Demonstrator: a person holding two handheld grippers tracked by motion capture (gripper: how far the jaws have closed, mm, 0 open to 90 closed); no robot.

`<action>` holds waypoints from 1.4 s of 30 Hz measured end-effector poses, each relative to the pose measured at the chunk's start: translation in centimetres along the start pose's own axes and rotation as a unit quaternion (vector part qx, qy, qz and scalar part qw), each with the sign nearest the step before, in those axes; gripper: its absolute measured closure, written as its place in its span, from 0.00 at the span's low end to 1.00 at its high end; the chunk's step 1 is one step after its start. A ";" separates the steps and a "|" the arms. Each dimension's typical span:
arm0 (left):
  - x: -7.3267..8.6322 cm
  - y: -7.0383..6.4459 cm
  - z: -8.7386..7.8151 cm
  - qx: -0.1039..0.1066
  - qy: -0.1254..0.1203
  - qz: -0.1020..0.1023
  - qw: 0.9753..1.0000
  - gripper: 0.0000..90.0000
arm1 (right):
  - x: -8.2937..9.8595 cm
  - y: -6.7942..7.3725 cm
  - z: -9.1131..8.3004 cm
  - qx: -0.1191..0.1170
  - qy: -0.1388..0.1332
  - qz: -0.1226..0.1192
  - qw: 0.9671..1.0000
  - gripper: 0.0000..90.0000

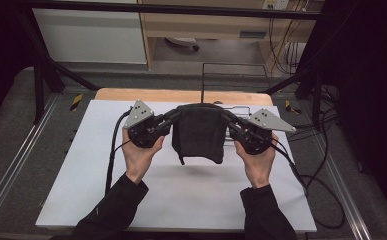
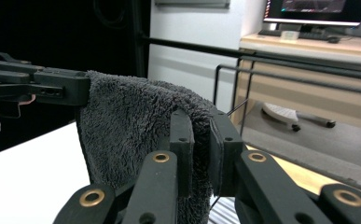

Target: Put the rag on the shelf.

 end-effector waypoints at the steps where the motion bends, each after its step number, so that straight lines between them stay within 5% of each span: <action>1: -0.3 0.0 0.1 -0.001 -0.003 0.001 1.000 0.91 | -0.2 -0.1 -0.1 0.002 -0.004 0.002 1.000 0.91; 24: -6.3 -0.5 3.3 -0.009 -0.050 0.018 0.999 0.91 | -5.7 -2.2 -2.2 0.040 -0.074 -0.011 0.996 0.91; 42: -11.7 0.9 5.0 -0.022 -0.086 0.025 0.996 0.91 | -11.5 -2.8 -2.8 0.057 -0.125 -0.026 0.990 0.91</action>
Point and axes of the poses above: each handheld gripper's, and its own axes: z roughly forward along the jaws, x roughly out of its underside, y roughly to its left, the point moved 8 cm from there along z, roughly forward along the jaws, and after that the axes turned 15 degrees about z, right-handed, at the moved point
